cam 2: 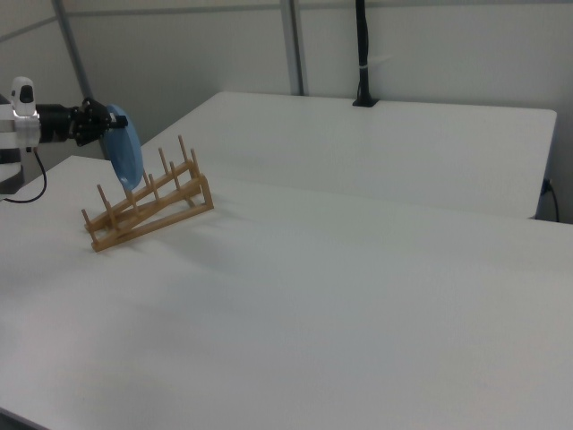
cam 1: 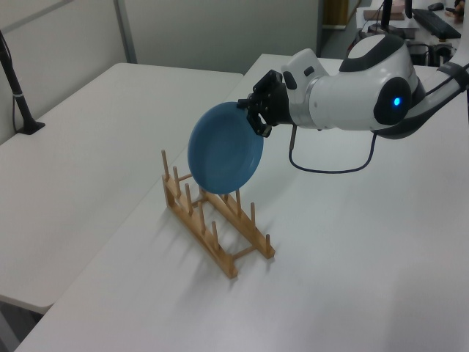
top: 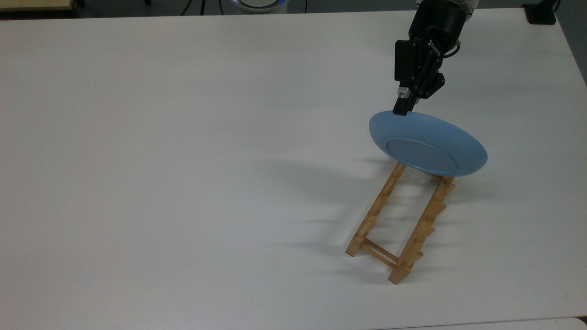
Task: Place plate in plate rack
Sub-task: 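Carry the upright plate over the wooden dish rack, then lower the plate edge-first between the rack pegs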
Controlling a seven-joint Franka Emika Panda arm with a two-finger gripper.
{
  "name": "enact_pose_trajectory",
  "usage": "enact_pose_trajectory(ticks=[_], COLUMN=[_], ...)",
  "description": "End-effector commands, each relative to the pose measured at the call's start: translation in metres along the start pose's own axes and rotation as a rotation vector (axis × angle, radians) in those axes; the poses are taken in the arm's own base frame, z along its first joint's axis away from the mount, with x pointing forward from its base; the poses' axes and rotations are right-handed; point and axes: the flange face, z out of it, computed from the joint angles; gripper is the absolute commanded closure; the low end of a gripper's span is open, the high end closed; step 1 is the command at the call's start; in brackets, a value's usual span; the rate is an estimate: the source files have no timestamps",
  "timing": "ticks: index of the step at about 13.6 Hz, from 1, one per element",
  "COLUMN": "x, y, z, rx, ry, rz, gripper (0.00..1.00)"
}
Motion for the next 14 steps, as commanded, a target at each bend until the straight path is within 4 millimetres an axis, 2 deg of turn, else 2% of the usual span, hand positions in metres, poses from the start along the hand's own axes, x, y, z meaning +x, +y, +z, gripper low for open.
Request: enact_pose_trajectory(ticks=[1,2,3,5,14], x=[0.002,0.003,0.014,0.014,-0.003], y=[0.005,0.007,0.018,0.016,-0.018], z=[0.001,0.001,0.002,0.002,0.023], rx=[-0.04,-0.044,-0.051,-0.048,-0.031], ry=[0.004,0.003,0.01,0.009,-0.022], rz=[0.023,0.028,0.059,0.058,0.021], gripper=[1.0,1.0,1.0,1.0,1.0])
